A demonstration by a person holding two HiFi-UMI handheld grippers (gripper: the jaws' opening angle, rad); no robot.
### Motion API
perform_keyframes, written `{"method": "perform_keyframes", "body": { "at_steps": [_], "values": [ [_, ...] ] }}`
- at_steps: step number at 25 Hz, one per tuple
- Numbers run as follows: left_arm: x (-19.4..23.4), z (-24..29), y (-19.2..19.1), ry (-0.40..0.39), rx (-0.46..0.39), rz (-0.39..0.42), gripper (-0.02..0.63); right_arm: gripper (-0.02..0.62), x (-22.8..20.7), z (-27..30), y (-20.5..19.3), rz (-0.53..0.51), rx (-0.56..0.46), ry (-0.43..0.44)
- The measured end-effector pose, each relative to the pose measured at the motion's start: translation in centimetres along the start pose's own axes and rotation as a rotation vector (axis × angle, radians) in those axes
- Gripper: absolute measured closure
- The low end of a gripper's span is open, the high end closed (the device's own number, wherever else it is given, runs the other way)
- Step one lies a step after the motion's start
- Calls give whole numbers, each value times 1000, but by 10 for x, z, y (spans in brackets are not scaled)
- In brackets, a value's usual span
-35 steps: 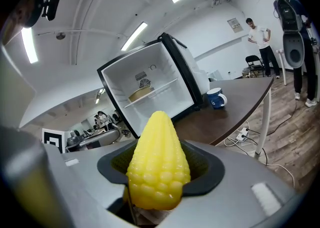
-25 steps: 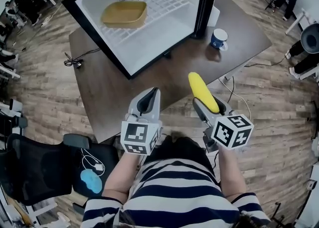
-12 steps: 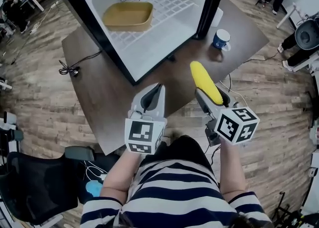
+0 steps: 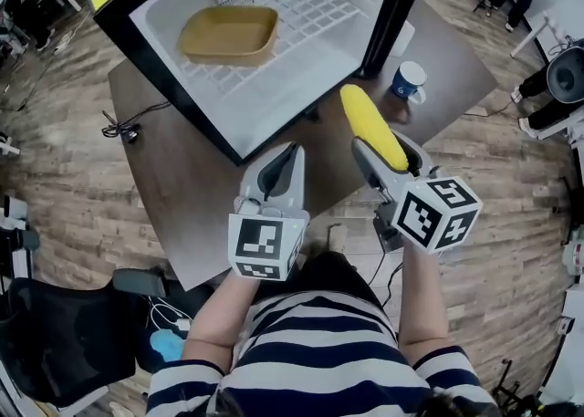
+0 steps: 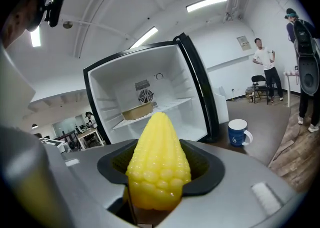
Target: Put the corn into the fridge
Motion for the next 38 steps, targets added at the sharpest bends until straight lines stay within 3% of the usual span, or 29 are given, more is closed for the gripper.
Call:
{"method": "perform_keyframes", "body": {
  "at_steps": [20,38],
  "values": [
    [-2,93,24,143,-56,4,606,347,-65,96,109,-236,-26,72],
    [11,133,19,260,-61,-28,606,347,-83,180,155,-388,8,89]
  ]
}}
Point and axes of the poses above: the fingertips, and each gripper's own axes: z forward along the fingers, x to its left, y out of its top, the point moved 9 cm from there along -z, backward along the fingers, and after that the axes turned 8 degrees about y, right-handed, at the moved point
